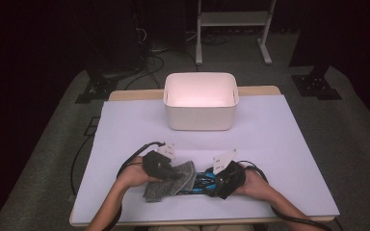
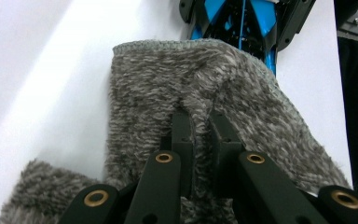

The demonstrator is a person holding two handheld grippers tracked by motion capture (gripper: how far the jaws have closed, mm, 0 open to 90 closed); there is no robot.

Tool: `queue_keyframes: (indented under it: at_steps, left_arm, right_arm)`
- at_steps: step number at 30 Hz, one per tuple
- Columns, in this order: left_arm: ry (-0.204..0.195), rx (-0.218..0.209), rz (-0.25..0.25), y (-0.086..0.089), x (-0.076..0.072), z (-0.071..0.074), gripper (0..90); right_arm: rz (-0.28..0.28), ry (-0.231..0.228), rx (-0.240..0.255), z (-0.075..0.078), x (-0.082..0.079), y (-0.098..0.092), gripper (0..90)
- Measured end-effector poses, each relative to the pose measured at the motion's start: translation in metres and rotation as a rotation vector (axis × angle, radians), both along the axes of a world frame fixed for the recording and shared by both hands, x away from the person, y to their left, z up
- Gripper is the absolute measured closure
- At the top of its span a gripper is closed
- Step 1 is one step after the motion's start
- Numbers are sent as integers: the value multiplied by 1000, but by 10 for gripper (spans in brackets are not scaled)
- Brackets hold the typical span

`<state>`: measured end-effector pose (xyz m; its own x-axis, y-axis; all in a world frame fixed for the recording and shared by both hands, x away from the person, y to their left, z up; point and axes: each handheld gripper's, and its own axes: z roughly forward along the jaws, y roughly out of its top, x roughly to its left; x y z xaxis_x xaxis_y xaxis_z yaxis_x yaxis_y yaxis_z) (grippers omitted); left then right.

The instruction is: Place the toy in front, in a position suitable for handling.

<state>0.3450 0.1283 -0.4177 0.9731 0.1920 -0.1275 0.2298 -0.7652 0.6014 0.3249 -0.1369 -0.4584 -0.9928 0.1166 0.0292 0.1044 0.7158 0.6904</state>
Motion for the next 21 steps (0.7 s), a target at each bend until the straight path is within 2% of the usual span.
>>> queue_keyframes:
  at_steps: [4, 16, 21]
  left_arm:
    - [-2, -15, -18, -10, 2, 2, 830]
    - [-28, -21, -167, -80, 4, 13, 830]
    - [-8, -31, -188, -100, 6, 8, 829]
  right_arm:
    - [-1, -2, 0, 0, 0, 0, 211]
    - [-4, 5, 1, 0, 0, 0, 210]
    - [-6, 12, 6, 0, -1, 0, 210]
